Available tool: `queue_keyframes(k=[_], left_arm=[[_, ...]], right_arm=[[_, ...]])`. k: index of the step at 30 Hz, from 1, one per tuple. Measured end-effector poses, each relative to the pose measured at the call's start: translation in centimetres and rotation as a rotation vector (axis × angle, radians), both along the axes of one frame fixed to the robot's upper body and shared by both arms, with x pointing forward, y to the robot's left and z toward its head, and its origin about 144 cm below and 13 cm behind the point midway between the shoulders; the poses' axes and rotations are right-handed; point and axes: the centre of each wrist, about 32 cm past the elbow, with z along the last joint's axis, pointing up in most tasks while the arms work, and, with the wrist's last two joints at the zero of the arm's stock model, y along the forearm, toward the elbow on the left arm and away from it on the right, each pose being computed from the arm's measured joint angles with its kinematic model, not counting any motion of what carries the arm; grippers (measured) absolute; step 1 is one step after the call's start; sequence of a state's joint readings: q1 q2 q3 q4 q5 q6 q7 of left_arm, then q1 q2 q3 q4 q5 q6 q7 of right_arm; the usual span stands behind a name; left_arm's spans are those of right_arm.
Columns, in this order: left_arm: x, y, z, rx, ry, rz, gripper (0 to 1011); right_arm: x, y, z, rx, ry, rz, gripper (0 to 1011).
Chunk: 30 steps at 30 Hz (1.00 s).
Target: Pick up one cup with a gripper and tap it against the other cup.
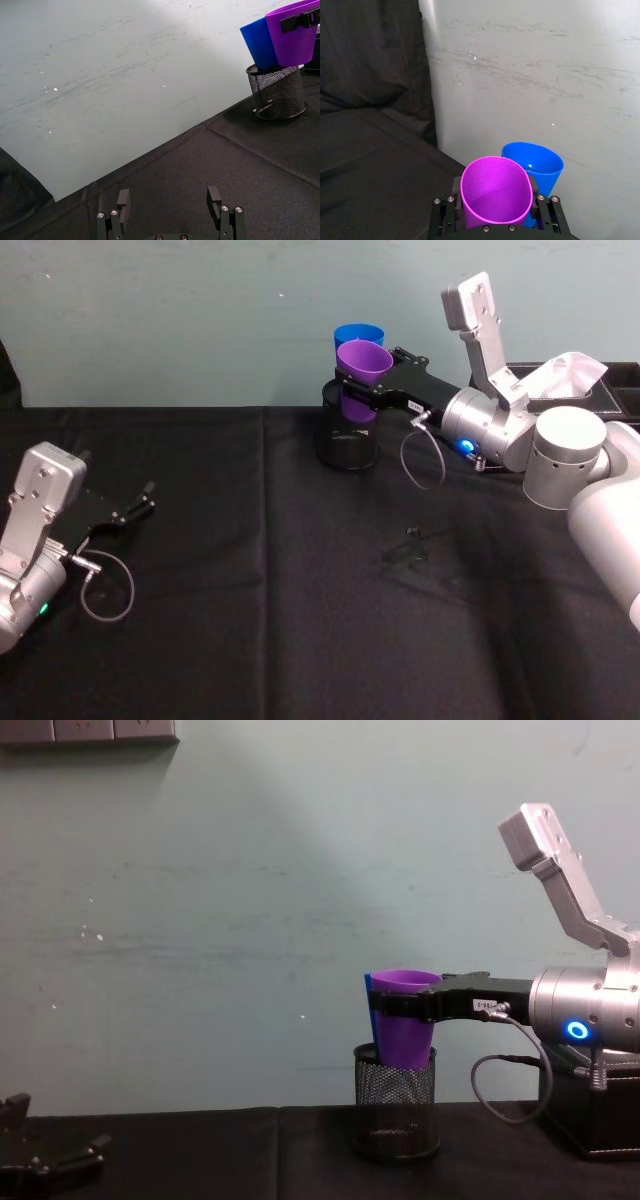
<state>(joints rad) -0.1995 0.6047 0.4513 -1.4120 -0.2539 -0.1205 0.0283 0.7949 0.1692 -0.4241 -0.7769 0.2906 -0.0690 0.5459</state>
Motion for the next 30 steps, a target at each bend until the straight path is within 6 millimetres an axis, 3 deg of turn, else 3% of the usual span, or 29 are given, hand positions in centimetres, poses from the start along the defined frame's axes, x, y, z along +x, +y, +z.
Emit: queue_keyframes(k=[30], left_arm=[[0.0, 0.0, 0.0, 0.0, 0.0, 0.0, 1000]], right_arm=[[0.0, 0.0, 0.0, 0.0, 0.0, 0.0, 733]])
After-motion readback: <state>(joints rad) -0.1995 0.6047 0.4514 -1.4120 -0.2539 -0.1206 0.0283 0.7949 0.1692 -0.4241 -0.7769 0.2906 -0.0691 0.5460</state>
